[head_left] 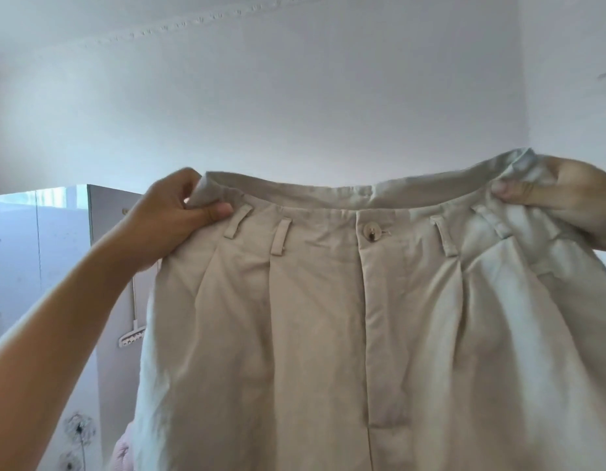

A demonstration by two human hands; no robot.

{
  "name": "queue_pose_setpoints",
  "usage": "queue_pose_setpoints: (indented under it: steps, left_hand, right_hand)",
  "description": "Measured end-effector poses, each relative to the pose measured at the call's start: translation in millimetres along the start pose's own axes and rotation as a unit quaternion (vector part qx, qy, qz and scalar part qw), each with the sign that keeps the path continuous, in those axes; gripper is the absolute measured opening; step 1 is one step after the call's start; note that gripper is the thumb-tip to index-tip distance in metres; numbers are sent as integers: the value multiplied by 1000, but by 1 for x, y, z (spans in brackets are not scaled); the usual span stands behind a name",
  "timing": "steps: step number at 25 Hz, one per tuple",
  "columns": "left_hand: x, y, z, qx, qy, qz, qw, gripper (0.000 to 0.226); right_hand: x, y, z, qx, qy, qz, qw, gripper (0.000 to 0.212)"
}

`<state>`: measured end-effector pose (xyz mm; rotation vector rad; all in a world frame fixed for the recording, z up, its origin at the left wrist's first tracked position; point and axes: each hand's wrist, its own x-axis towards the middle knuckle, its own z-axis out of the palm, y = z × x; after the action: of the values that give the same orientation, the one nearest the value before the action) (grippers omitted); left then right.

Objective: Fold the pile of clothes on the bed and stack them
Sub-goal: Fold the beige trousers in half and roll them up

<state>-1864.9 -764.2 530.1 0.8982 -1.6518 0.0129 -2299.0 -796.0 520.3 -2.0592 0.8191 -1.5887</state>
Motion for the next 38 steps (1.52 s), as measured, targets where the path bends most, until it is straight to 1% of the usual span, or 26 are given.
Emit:
queue_pose_setpoints:
  steps: [1, 2, 3, 4, 7, 10, 11, 13, 15, 17, 18, 20, 22, 23, 24, 25, 26, 27, 29, 30, 31, 32, 33, 35, 36, 38]
  left_hand:
    - [-1, -11, 9, 6, -24, -15, 1000, 47]
    - [-4, -24, 20, -1, -54, -41, 998, 50]
    - [-7, -42, 31, -9, -84, -77, 993, 50]
    - [-14, -61, 45, -12, -112, -121, 986, 45]
    - [-45, -129, 94, -3, -169, -242, 955, 27]
    - [-94, -198, 149, 61, -187, -311, 930, 24]
    - [-110, -220, 165, 68, -188, -329, 923, 24]
    - [-139, -260, 194, 74, -188, -363, 910, 32]
    - [-165, -298, 221, 69, -181, -396, 897, 39]
    - [-190, -341, 253, 112, -192, -406, 886, 43]
    - [-202, -361, 268, 145, -213, -404, 878, 44]
    - [-225, -402, 299, 240, -251, -384, 856, 35]
    - [-246, -442, 331, 282, -270, -393, 833, 25]
    - [-257, -463, 347, 254, -267, -422, 828, 21]
    - [-269, -483, 363, 211, -255, -461, 823, 18]
    - [-283, -511, 380, 170, -239, -508, 810, 18]
    - [-298, -544, 396, 146, -230, -534, 800, 21]
    - [-310, -576, 412, 136, -211, -550, 796, 23]
    - [-317, -607, 439, 144, -175, -555, 800, 18]
    - [-313, -610, 449, 157, -159, -546, 807, 17]
    - [-310, -613, 459, 169, -141, -539, 813, 23]
    - [-312, -627, 472, 184, -128, -530, 818, 28]
    - [-314, -642, 484, 184, -120, -520, 825, 27]
    - [-326, -675, 511, 142, -122, -492, 850, 11]
    - [-339, -696, 527, 129, -138, -464, 866, 25]
    - [-382, -727, 560, 115, -202, -374, 898, 61]
  right_hand:
    - [1, 12, 4, -56, -11, 29, 998, 68]
    - [2, 27, 10, -111, -21, 60, 992, 62]
    - [3, 45, 15, -161, -31, 91, 982, 56]
    - [2, 67, 22, -198, -43, 122, 972, 50]
    - [-14, 140, 51, -251, -100, 215, 938, 49]
    - [-45, 233, 79, -274, -147, 279, 908, 46]
    - [-56, 263, 87, -283, -148, 294, 901, 49]
    - [-78, 321, 101, -303, -148, 319, 886, 53]
    - [-98, 372, 115, -290, -153, 342, 881, 55]
    - [-117, 423, 127, -287, -160, 368, 870, 53]
    - [-126, 449, 133, -307, -162, 378, 858, 51]
    - [-140, 494, 150, -361, -161, 403, 825, 51]
    - [-151, 539, 169, -385, -143, 426, 806, 52]
    - [-157, 560, 181, -358, -129, 455, 805, 48]
    - [-164, 589, 192, -295, -99, 501, 808, 41]
    - [-171, 616, 202, -216, -53, 548, 806, 33]
    - [-177, 642, 214, -143, -1, 585, 799, 24]
    - [-182, 667, 225, -86, 51, 601, 793, 17]
    - [-186, 716, 244, -34, 121, 588, 799, 6]
    - [-187, 738, 251, -23, 139, 577, 804, 7]
    - [-189, 762, 257, -16, 148, 567, 810, 12]
    - [-192, 787, 264, -14, 152, 556, 817, 17]
    - [-195, 813, 270, -23, 151, 544, 825, 17]
    - [-198, 855, 286, -53, 120, 516, 846, 8]
    - [-202, 876, 295, -54, 86, 503, 858, 18]
    - [-222, 907, 317, -63, 3, 488, 870, 63]
